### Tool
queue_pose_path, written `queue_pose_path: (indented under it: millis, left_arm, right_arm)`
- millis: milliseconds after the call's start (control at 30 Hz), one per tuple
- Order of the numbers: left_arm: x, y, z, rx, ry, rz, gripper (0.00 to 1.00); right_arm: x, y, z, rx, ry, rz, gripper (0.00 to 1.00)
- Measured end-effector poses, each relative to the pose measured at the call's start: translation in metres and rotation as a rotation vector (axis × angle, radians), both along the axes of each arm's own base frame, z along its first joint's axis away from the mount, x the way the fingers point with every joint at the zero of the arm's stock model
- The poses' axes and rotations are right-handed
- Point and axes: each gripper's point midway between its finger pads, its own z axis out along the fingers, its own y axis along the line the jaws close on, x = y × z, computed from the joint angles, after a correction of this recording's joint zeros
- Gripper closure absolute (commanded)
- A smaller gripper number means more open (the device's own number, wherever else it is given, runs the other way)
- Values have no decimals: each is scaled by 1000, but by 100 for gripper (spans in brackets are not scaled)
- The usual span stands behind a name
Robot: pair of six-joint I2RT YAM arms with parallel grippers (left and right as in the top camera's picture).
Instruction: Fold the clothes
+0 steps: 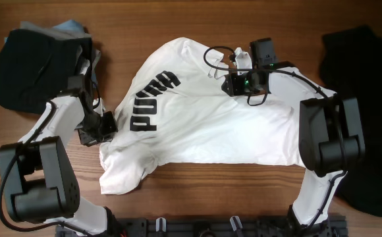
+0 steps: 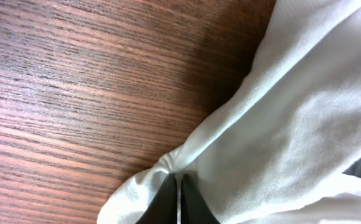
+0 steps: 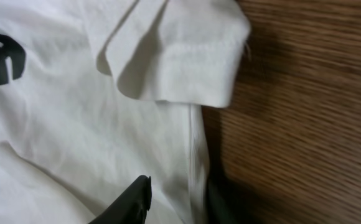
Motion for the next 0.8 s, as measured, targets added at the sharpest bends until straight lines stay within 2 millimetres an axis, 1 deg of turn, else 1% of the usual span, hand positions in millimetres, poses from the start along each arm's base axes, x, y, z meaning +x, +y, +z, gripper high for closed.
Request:
queue_pose_path:
  millis: [33,67,100,167,233,267,300,333,367,400,433,467,500,533,567,600,667,700,733,800]
  left_arm:
    - [0,0,0,0,0,0,87]
    - [0,0,0,0,-1,0,69]
    - [0,0,0,0,0,6,66]
    - [0,0,0,1,-1,8,61]
    - [2,0,3,-1,-10,7,57]
    - [8,-1,7,-11,-32,8,53]
    - [18,-3,14,-26,-74,9,52]
    - [27,-4,20,-34,-109,8,50]
    - [40,-8,26,-56,-167,7,45]
    - [53,-10,31,-72,-220,4,42]
    - [60,-11,33,-83,-248,3,40]
    - [66,-12,35,-92,-273,0,39]
    - [71,-13,36,-95,-295,-3,39]
    - [76,-13,37,-96,-315,-6,39]
    - [86,-17,40,-103,-361,-32,40]
    - [89,-22,42,-110,-377,-55,40]
    - [105,-42,48,-127,-456,-152,40]
    - [108,-52,49,-133,-474,-196,41]
    - [118,-64,49,-138,-516,-256,42]
    - [132,-81,41,-142,-561,-339,42]
  right_arm:
    - [2,2,1,10,-12,4,96]
    - [5,3,3,19,-26,6,96]
    - [8,4,4,24,-40,6,96]
    - [17,-3,5,4,-56,-56,96]
    - [31,-26,4,-28,-63,-172,96]
    - [36,-40,4,-33,-62,-223,96]
    - [43,-62,4,-38,-57,-295,96]
    - [47,-78,5,-40,-57,-340,96]
    - [51,-98,6,-38,-56,-391,67]
    - [53,-114,7,-37,-54,-430,50]
    - [54,-130,7,-32,-48,-467,46]
    - [54,-135,7,-19,-47,-471,45]
    - [54,-137,9,4,-47,-462,44]
    - [54,-134,11,30,-44,-450,43]
    - [53,-126,14,79,-38,-422,43]
    - [53,-125,15,83,-38,-418,42]
    - [46,-114,29,140,-22,-388,43]
    - [42,-111,47,157,-31,-378,43]
    - [38,-109,63,170,-40,-371,43]
    - [25,-103,99,187,-50,-352,43]
